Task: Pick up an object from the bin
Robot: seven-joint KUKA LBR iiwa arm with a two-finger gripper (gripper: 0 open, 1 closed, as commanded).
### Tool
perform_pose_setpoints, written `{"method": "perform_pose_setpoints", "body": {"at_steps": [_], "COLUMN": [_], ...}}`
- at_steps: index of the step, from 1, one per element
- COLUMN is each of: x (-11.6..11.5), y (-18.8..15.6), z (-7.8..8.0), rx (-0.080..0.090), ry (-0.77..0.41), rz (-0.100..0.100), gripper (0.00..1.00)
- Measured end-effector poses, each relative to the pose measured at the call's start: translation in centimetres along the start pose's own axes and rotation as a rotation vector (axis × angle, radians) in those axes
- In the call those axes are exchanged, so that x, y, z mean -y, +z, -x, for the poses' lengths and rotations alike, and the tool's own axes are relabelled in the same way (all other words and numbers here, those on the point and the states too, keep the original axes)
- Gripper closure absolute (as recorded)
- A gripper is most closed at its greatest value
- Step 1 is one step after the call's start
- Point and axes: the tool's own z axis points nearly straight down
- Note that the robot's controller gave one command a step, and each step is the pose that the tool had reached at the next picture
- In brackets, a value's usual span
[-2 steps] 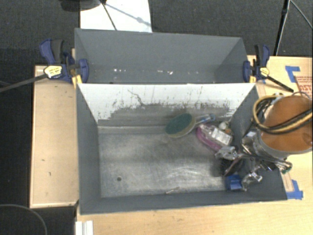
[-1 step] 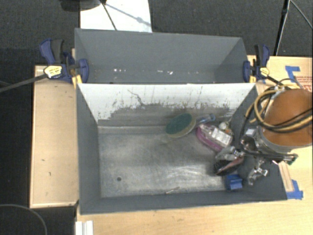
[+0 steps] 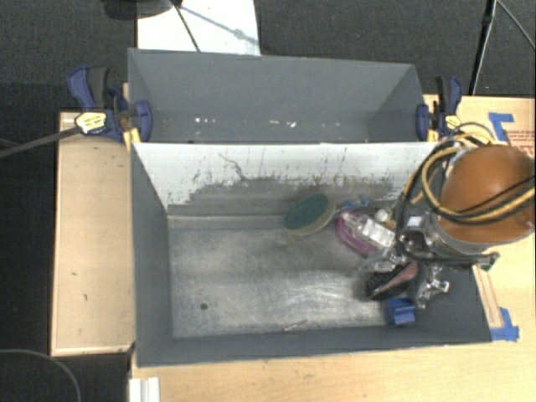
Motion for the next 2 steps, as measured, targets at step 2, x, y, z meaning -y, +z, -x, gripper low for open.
{"method": "perform_pose_setpoints", "body": {"at_steps": [2], "x": [-2.4], "y": [2.6], "z": [-0.1], "rx": [0.005], "ry": [-0.385], "rz": [-0.015], "gripper": [0.0]}}
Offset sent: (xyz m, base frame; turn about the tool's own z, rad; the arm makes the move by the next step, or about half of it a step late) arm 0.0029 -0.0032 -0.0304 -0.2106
